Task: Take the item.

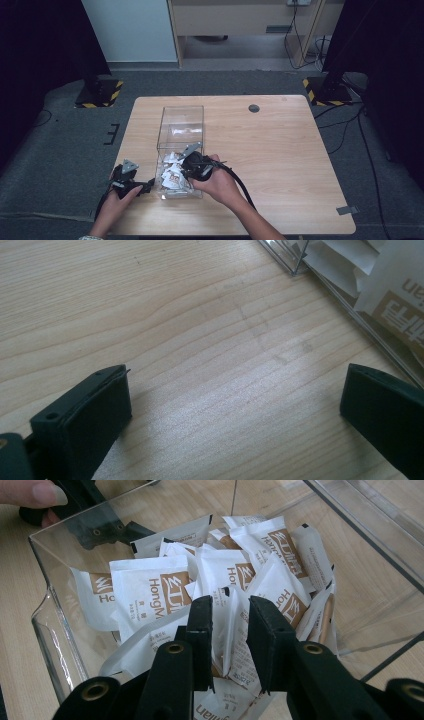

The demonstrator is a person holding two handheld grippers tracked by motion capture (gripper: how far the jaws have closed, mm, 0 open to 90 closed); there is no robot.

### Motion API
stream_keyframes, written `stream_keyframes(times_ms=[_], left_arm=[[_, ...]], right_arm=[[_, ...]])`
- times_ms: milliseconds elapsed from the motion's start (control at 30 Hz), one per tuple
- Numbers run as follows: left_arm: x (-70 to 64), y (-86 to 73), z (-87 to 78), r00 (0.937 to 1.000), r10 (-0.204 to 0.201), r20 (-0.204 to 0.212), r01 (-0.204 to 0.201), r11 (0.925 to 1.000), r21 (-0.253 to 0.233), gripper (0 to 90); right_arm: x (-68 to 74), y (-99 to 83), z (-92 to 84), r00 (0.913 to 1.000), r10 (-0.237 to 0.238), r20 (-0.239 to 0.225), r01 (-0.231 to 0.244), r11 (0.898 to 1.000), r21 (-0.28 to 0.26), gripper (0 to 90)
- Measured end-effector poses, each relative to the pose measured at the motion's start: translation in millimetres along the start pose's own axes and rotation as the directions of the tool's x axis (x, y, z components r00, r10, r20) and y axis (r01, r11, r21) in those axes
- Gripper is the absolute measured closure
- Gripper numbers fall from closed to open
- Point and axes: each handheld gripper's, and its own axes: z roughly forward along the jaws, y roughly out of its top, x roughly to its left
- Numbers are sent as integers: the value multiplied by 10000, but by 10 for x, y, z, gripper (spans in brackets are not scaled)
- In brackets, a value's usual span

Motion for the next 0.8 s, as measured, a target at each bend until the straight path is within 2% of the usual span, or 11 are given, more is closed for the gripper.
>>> stream_keyframes(times_ms=[333, 467, 700, 800], left_arm=[[0, 0, 0, 10000, 1, 0, -1, 10000, 0, 0], [0, 0, 0, 10000, 0, 0, 0, 10000, -1, 0], [0, 0, 0, 10000, 0, 0, 0, 10000, 1, 0], [0, 0, 0, 10000, -1, -1, 1, 10000, -2, 0]], right_arm=[[0, -25, 36, 9999, -146, -1, 146, 9995, 293, 790], [-2, -32, 53, 9999, -133, -9, 133, 9992, 369, 859], [-24, -26, -4, 10000, -72, -60, 73, 9999, 125, 894], [-49, -24, -52, 9999, 72, -87, -74, 9998, -173, 894]])
